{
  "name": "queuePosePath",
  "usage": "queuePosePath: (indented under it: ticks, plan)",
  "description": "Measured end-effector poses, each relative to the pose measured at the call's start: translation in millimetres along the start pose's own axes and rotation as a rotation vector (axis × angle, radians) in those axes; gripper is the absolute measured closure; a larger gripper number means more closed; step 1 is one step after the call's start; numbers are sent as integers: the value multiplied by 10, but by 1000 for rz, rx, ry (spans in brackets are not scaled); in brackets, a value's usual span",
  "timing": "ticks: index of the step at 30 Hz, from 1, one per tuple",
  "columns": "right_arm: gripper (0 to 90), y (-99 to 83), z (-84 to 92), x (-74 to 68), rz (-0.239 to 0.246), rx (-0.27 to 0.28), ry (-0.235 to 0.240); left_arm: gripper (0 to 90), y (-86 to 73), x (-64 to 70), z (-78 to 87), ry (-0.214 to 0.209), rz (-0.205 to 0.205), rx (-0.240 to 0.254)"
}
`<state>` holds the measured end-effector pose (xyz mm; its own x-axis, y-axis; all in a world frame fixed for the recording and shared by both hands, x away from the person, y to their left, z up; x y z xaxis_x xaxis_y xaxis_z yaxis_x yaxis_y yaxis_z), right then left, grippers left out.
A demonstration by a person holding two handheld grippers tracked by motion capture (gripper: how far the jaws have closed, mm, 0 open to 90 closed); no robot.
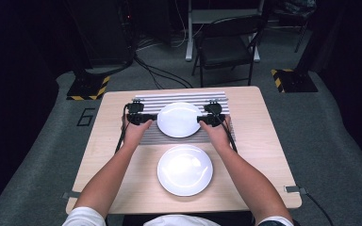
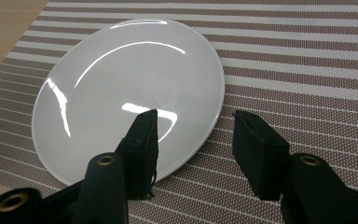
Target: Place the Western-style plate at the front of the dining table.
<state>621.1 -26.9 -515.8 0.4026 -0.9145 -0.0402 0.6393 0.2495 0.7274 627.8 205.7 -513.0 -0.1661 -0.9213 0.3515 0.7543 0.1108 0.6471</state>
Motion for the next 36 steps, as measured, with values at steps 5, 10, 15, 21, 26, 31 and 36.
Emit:
queuePosePath:
  ticks: [5, 10, 15, 21, 26, 31, 36]
  plan:
    - [501, -7, 122, -30, 30, 8, 18, 541, 22, 14, 102, -9, -19, 21]
    - [495, -24, 232, -34, 44, 19, 33, 535, 10, 9, 212, -17, -20, 31]
    - [495, -104, 336, -23, 49, 22, 45, 534, -2, -22, 322, -9, -33, 47]
    - [492, -164, 465, -8, 45, 45, 57, 526, -76, -36, 421, -23, -44, 54]
    - [488, -195, 568, 24, 43, 64, 66, 523, -130, -57, 536, -32, -53, 57]
    - [484, -271, 654, 66, 53, 74, 59, 522, -186, -74, 630, -39, -57, 68]
    - [474, -397, 709, 55, 80, 74, 55, 513, -262, -89, 695, -40, -56, 76]
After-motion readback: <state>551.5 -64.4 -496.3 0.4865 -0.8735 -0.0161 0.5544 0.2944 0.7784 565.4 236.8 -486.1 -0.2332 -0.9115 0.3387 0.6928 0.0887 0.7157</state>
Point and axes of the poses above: each handheld gripper's, and its own axes: z roughly backward along the jaws, y roughly out of its top, x roughly to its right, the point moved 10 cm from there along -z, roughly forward along the jaws, and after that the axes turned 11 degrees about z, right-handed, at the moved point
